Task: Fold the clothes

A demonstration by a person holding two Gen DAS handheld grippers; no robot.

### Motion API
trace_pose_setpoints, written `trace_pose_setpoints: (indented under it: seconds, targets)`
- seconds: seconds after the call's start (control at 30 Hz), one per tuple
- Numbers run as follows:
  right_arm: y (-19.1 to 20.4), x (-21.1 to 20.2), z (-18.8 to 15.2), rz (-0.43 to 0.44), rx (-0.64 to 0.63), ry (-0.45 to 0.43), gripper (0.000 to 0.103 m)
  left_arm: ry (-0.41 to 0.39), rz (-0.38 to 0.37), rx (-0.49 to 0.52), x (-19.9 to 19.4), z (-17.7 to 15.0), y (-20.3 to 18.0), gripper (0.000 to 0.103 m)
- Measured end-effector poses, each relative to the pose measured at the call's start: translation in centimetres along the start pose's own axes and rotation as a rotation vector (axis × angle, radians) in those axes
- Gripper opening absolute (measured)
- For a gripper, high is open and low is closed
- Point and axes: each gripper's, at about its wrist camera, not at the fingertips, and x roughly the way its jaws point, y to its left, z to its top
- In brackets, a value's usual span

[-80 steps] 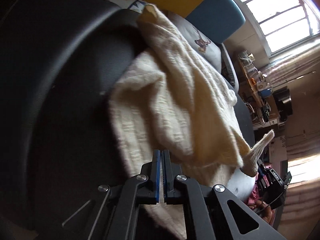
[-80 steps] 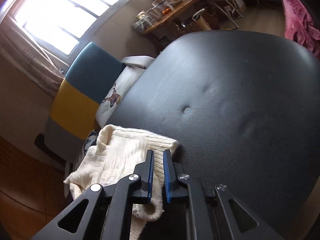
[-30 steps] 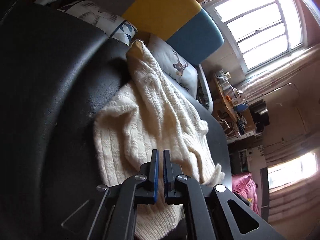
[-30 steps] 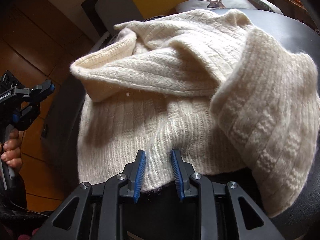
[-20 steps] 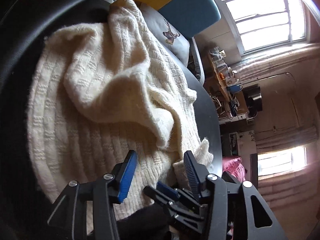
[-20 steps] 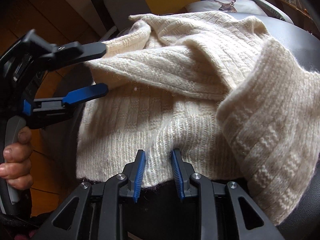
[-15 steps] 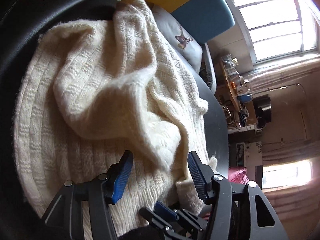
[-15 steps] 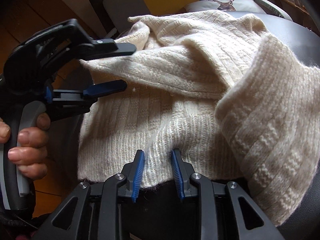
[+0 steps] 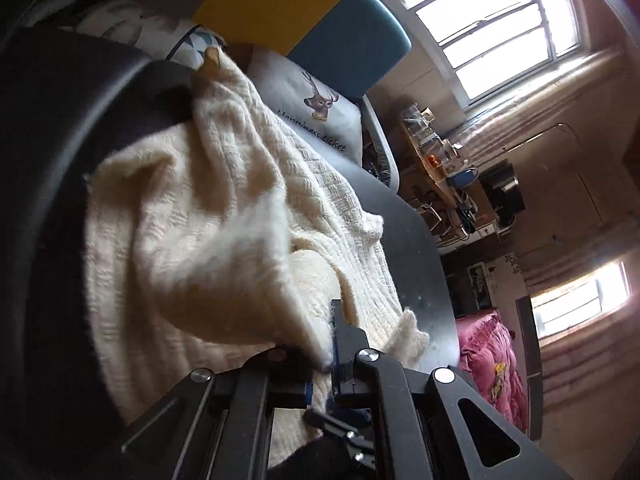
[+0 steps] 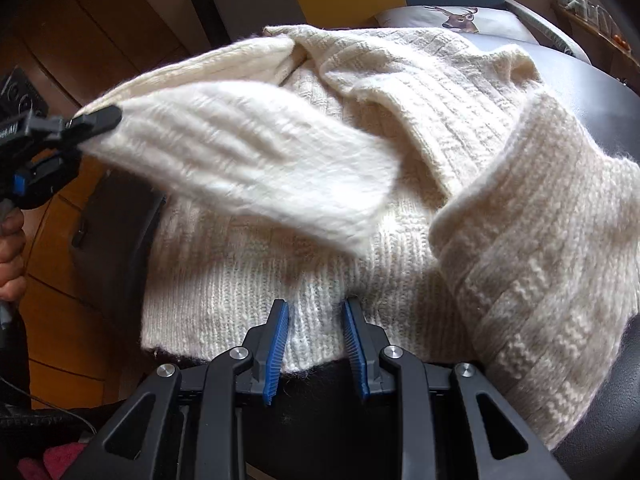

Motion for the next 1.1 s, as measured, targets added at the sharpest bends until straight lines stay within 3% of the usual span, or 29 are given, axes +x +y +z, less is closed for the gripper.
trace_pose_setpoints:
  seconds: [0.07,0.17,0.23,0.3,0.4,0.5,0.67,0.73,0.77,0.8,0.83,1.03,1.1]
  targets:
    - [-0.2,0.1,0.0,0.005,0.015,-0.001,0.029,0.015,0.042,0.059,-2.3,0.2,1.1,0.006]
    - [0.2,-0.4,1.0,-0.012,-0.005,-0.010,0.028,0.069,0.120,0.034,-3.2,-0.6,4.4,0.007]
    - [0.8,-0.9,2.0,-0.033,-0.034,-0.021,0.028,0.101,0.108,-0.044,-2.8,-1.6,6.6,0.018]
    - [1.3,-1.4,3.3,-0.055,-0.068,-0.040,0.028,0.121,0.067,-0.136,-2.5,-2.4,8.4,0.048]
    - [1.9,-1.1,6.6,-0.085,-0.087,-0.056,0.028,0.071,0.008,-0.192,-2.8,-3.7,9.1,0.059]
    - [2.0,0.2,9.3,-0.112,-0.092,-0.031,0.028,0.046,0.009,-0.192,-2.4,-4.5,8.7,0.062]
    - [1.4,2.1,9.5,-0.140,-0.079,0.013,0.028,0.010,0.071,-0.169,-0.6,-4.7,7.1,0.069]
    - [0.6,2.8,9.1,-0.164,-0.070,0.034,0.028,0.010,0.115,-0.159,0.5,-4.8,6.7,0.066]
    - [0.2,3.0,8.9,-0.159,-0.059,0.038,0.028,0.019,0.139,-0.142,1.1,-4.8,6.5,0.044]
    - [-0.3,3.2,8.7,-0.152,-0.047,0.042,0.028,0.025,0.153,-0.132,1.3,-4.8,6.5,0.012]
    - [-0.7,3.4,8.5,-0.145,-0.035,0.046,0.029,0.031,0.166,-0.121,1.5,-4.9,6.5,0.007]
    - [-2.5,3.1,7.8,-0.065,0.034,0.029,0.029,0.003,0.058,-0.085,-3.2,-4.1,7.8,0.007]
    - [-2.5,3.1,7.6,-0.061,0.032,0.041,0.029,-0.052,0.047,-0.106,-6.4,-3.3,9.2,0.007]
